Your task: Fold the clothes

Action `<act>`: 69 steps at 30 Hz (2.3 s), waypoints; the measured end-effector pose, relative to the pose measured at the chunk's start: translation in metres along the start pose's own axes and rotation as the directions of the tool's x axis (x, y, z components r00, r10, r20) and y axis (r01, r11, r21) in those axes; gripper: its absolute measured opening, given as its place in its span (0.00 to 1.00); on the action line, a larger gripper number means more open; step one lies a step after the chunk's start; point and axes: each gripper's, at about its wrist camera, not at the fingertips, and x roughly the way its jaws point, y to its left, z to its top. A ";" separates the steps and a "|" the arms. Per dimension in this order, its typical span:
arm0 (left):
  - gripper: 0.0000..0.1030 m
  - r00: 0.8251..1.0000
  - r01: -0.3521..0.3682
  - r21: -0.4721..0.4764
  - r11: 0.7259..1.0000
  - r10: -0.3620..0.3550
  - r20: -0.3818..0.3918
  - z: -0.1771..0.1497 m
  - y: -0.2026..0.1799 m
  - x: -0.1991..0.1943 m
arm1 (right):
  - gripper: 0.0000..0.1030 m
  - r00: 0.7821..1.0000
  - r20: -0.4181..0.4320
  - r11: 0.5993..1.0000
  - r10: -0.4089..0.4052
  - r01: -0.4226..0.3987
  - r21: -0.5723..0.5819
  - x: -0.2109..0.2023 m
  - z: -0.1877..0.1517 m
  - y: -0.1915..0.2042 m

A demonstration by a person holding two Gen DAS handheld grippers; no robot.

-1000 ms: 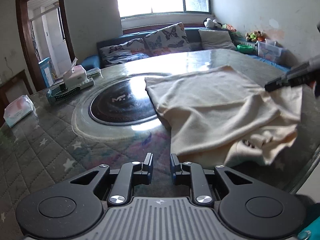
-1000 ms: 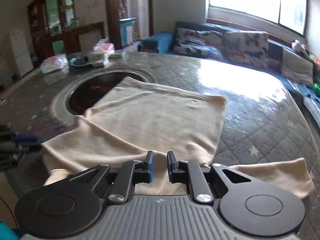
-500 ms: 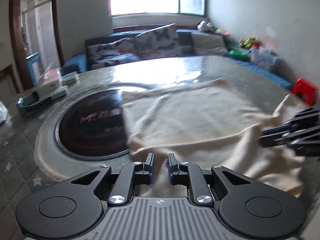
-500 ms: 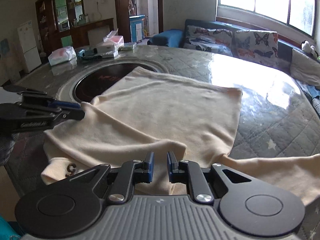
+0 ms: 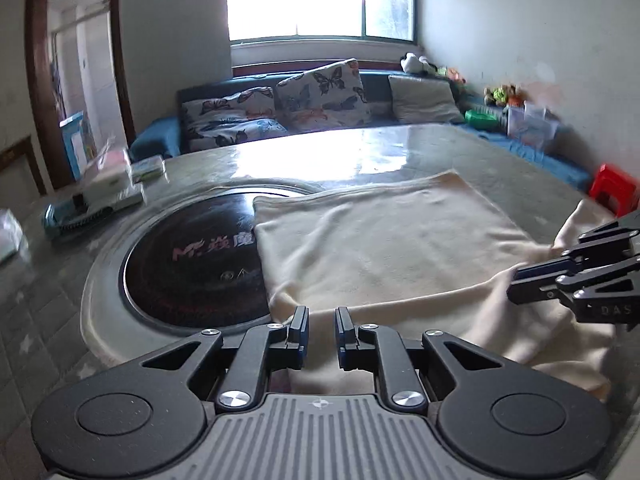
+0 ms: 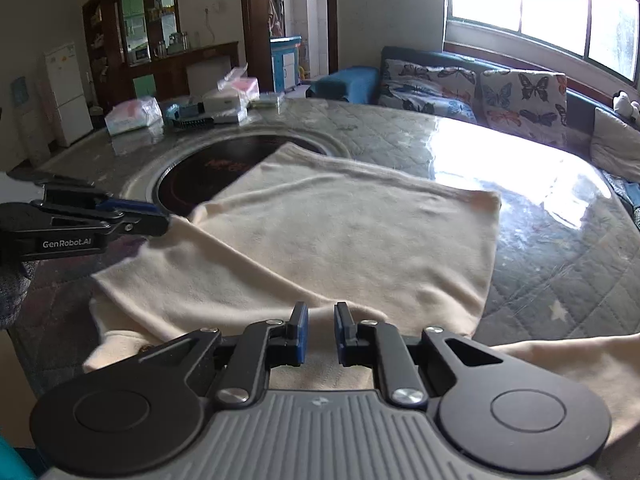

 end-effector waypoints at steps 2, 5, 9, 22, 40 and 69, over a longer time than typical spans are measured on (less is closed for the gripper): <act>0.17 0.999 -0.027 -0.007 1.000 0.027 -0.036 -0.001 0.004 0.011 | 0.12 1.000 -0.019 1.000 -0.006 0.006 0.002 0.003 -0.004 -0.001; 0.18 0.999 -0.013 -0.018 1.000 0.013 -0.033 0.000 0.008 0.009 | 0.12 1.000 -0.024 1.000 -0.014 0.014 0.002 -0.001 -0.008 -0.004; 0.18 0.999 -0.030 0.010 1.000 0.030 -0.030 0.000 0.002 0.007 | 0.12 1.000 0.008 1.000 -0.011 0.011 -0.008 -0.012 -0.007 -0.003; 0.18 0.998 -0.053 0.093 0.994 0.055 -0.019 0.001 -0.012 0.015 | 0.13 0.999 -0.015 0.996 0.038 -0.040 -0.083 0.004 -0.007 0.023; 0.22 1.000 0.026 0.097 0.995 -0.027 0.002 0.014 -0.039 -0.007 | 0.20 0.982 0.065 0.976 -0.175 0.164 0.145 -0.065 -0.037 -0.056; 0.98 0.995 0.097 0.152 0.983 -0.099 0.001 0.006 -0.086 -0.015 | 0.04 0.860 0.056 0.692 -0.508 0.368 0.621 -0.094 -0.089 -0.207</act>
